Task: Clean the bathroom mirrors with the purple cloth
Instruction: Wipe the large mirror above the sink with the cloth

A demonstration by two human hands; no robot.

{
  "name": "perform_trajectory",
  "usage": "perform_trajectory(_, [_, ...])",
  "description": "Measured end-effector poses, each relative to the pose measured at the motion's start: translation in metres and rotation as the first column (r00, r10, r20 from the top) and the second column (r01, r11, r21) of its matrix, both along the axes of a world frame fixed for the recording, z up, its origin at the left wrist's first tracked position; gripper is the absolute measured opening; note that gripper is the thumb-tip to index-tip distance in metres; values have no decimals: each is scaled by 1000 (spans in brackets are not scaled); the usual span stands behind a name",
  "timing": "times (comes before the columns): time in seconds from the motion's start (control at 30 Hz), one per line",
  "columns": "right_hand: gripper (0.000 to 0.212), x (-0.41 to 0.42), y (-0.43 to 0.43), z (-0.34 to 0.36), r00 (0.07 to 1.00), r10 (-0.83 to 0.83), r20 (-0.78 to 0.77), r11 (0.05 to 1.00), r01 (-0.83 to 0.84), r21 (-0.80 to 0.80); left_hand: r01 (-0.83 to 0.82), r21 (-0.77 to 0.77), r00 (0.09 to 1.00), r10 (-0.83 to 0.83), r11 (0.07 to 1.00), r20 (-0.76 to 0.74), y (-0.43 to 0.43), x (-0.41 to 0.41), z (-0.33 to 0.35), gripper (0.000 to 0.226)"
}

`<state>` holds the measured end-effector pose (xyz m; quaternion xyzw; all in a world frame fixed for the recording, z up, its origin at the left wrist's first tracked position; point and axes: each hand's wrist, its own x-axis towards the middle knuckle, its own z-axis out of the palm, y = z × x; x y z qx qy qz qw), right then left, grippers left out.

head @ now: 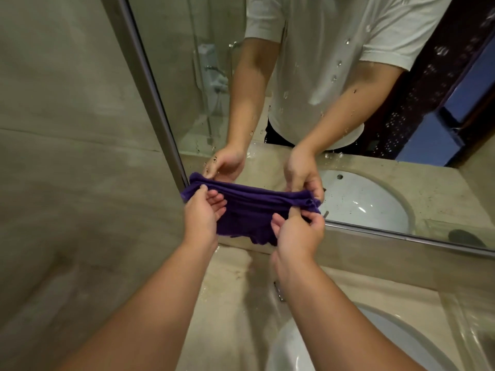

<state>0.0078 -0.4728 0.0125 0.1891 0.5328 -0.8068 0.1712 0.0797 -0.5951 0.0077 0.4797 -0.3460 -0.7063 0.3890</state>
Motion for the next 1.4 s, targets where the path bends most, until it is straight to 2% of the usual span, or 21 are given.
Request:
perform_trajectory(0.07, [13, -3, 4, 14, 999, 26, -40, 999, -28, -42, -5, -92, 998, -1, 996, -66, 10, -2, 7, 18])
perform_trajectory(0.17, [13, -10, 8, 45, 990, 29, -141, 994, -43, -101, 11, -355, 999, -25, 935, -34, 15, -5, 29, 32])
perform_trajectory(0.23, [15, -15, 10, 70, 971, 14, -237, 994, -40, -106, 21, -490, 1000, -29, 872, -8, 12, -6, 57, 32])
perform_trajectory(0.37, [19, -27, 17, 130, 903, -7, -429, 990, -54, -130, 30, -606, 998, -57, 795, -24, 0, -3, 128, 27])
perform_trajectory(0.6, [14, -39, 25, 229, 766, -57, -641, 976, -94, -198, 62, -593, 987, -138, 803, -84, -6, -4, 235, 18])
perform_trajectory(0.73, [12, -45, 28, 246, 705, -68, -705, 967, -126, -220, 47, -618, 989, -123, 784, -81, 0, -5, 251, 16])
perform_trajectory(0.87, [15, -44, 30, 214, 713, -43, -699, 968, -144, -207, -66, -651, 996, 12, 756, -87, 4, -9, 218, 11])
perform_trajectory(1.0, [18, -40, 29, 154, 778, 21, -628, 976, -151, -155, -119, -695, 974, 218, 709, 56, 14, -17, 159, 19])
perform_trajectory(1.1, [18, -36, 28, 102, 813, 97, -574, 987, -154, -52, -139, -608, 920, 329, 782, 212, 21, -26, 110, 26])
perform_trajectory(1.17, [22, -33, 29, 70, 834, 144, -532, 989, -131, 62, -175, -436, 895, 327, 883, 304, 30, -32, 81, 39])
perform_trajectory(1.23, [24, -30, 34, 43, 860, 177, -479, 981, -118, 151, -173, -275, 907, 262, 946, 329, 42, -36, 57, 57])
perform_trajectory(1.3, [24, -29, 42, 24, 885, 189, -425, 973, -112, 200, -129, -230, 922, 202, 965, 331, 51, -40, 43, 64])
perform_trajectory(1.4, [23, -34, 54, 16, 905, 198, -377, 966, -115, 230, -77, -257, 926, 165, 963, 340, 54, -40, 38, 59])
